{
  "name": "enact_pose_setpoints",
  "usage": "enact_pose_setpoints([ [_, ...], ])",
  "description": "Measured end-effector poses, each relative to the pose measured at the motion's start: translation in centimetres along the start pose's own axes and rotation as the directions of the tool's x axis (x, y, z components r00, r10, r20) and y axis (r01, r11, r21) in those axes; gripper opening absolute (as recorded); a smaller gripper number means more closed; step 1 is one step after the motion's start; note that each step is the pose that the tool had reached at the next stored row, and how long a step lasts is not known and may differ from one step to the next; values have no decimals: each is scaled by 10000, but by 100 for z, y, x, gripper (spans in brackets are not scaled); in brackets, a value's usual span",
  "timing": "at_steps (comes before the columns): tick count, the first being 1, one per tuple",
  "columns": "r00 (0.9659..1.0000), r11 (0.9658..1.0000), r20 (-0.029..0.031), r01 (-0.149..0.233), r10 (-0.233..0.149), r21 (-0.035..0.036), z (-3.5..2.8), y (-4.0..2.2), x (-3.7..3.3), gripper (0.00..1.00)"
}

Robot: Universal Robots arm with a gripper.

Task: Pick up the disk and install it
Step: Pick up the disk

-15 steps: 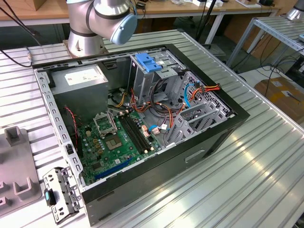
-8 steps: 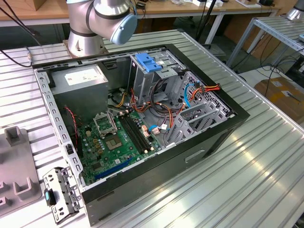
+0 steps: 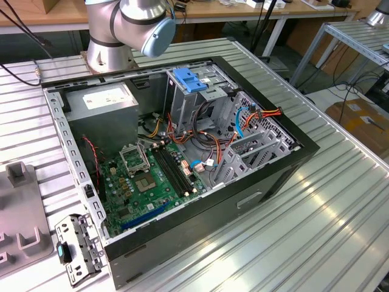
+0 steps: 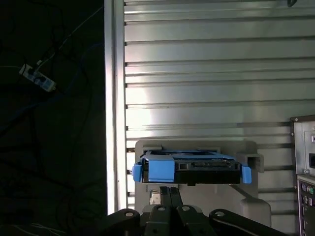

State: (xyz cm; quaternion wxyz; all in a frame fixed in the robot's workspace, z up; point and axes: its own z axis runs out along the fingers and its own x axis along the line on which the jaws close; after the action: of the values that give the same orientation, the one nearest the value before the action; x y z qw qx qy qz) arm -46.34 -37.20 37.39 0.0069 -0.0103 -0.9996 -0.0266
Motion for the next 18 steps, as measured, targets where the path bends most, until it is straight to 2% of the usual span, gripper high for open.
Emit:
enact_pose_setpoints([
  [12,9981,9981,-34,621,-621,8,0,0,0,11],
  [18,9949,9949,-54,1006,-1006,12,0,0,0,11],
])
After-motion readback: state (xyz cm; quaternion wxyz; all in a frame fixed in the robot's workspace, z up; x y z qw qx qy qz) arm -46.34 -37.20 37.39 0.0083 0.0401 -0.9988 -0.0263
